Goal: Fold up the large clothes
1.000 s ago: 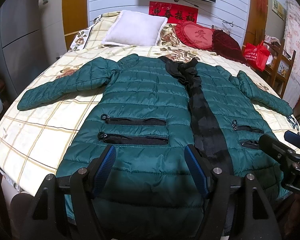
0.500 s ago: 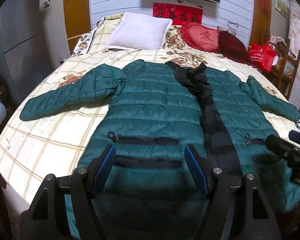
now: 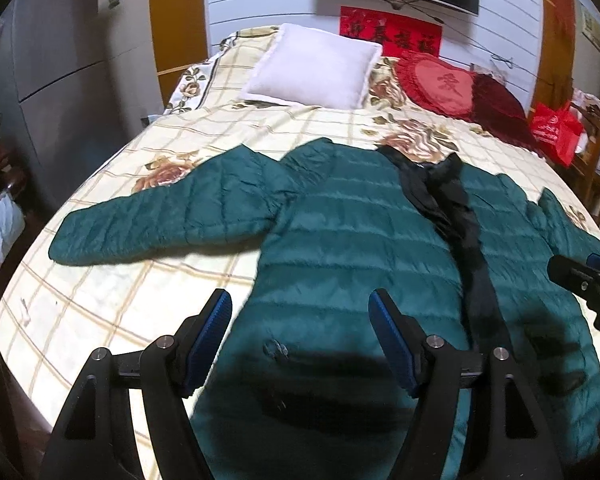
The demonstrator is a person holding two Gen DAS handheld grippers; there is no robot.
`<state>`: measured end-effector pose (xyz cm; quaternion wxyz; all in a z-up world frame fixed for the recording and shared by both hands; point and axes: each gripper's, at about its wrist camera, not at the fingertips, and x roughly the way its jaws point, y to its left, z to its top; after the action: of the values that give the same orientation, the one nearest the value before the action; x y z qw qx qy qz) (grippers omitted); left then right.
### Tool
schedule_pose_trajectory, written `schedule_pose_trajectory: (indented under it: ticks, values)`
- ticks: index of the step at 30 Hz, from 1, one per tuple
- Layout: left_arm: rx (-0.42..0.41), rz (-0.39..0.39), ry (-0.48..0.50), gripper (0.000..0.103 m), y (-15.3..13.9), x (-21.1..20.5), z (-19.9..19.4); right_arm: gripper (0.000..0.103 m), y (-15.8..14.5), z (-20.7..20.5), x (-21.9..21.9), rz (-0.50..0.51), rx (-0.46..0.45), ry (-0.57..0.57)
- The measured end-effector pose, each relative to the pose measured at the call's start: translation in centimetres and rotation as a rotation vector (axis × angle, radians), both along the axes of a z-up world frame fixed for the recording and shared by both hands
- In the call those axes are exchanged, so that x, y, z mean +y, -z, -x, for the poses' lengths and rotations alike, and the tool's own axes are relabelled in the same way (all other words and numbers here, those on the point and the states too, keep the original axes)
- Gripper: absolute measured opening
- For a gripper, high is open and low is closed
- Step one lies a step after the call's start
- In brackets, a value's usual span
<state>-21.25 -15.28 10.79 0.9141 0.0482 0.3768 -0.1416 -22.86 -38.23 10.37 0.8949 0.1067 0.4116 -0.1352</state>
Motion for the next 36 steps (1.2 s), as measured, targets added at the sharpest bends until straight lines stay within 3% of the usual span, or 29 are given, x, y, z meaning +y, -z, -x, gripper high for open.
schedule_pose_trajectory:
  ticks: [15,36]
  values:
    - [0.052,-0.018,-0.118,0.048,2.7,2.3,-7.6,0.102,3.8,-8.1,-2.3,-0.033,0.024,-0.011]
    - [0.085,-0.050,-0.211,0.048,4.9,4.4,-12.8,0.102,7.3,-14.3,-0.3,-0.003,0.037,-0.080]
